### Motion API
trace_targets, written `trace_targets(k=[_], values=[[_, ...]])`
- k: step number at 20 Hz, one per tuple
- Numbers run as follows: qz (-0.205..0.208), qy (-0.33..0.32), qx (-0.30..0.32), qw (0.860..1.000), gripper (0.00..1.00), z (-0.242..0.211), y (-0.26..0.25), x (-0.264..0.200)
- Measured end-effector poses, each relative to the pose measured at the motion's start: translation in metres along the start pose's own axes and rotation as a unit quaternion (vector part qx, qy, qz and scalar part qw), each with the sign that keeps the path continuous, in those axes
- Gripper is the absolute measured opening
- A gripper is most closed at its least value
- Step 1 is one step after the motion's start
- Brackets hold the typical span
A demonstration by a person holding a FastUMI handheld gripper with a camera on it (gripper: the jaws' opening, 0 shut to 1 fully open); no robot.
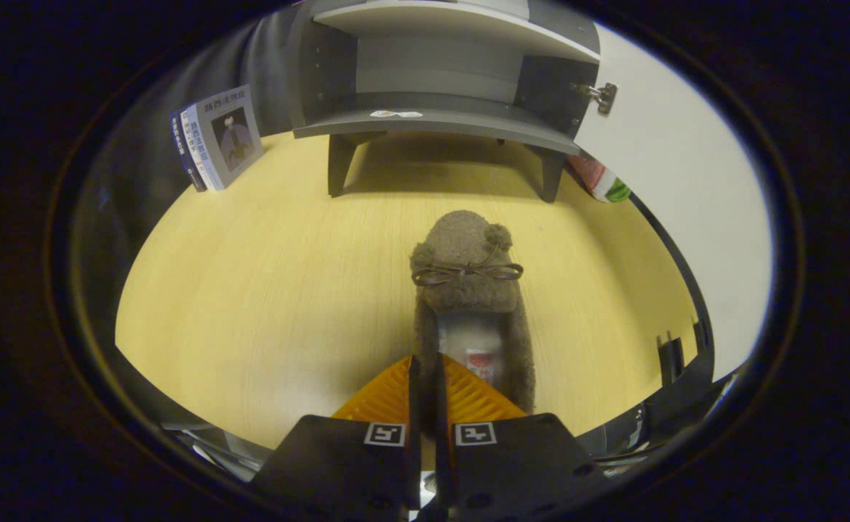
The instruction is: Open the shoe cabinet door, grab the shoes and put them into the shoe cabinet, then close the shoe cabinet door.
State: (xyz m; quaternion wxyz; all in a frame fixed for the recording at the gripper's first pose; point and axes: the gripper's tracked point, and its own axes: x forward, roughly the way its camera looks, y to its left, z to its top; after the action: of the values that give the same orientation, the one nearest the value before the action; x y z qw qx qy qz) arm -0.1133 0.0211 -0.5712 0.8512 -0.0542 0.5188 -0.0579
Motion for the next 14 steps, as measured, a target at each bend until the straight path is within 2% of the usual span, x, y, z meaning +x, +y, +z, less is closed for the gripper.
trace_targets(k=[2, 10, 14], values=[[-0.001, -0.001, 0.002, 1.0, 0.04, 0.001, 0.0, -0.005], [0.004, -0.011, 0.009, 1.0, 0.03, 0.009, -0.006, -0.01], [-0.007, -0.034, 0.01, 0.999, 0.03, 0.039, -0.019, -0.045]])
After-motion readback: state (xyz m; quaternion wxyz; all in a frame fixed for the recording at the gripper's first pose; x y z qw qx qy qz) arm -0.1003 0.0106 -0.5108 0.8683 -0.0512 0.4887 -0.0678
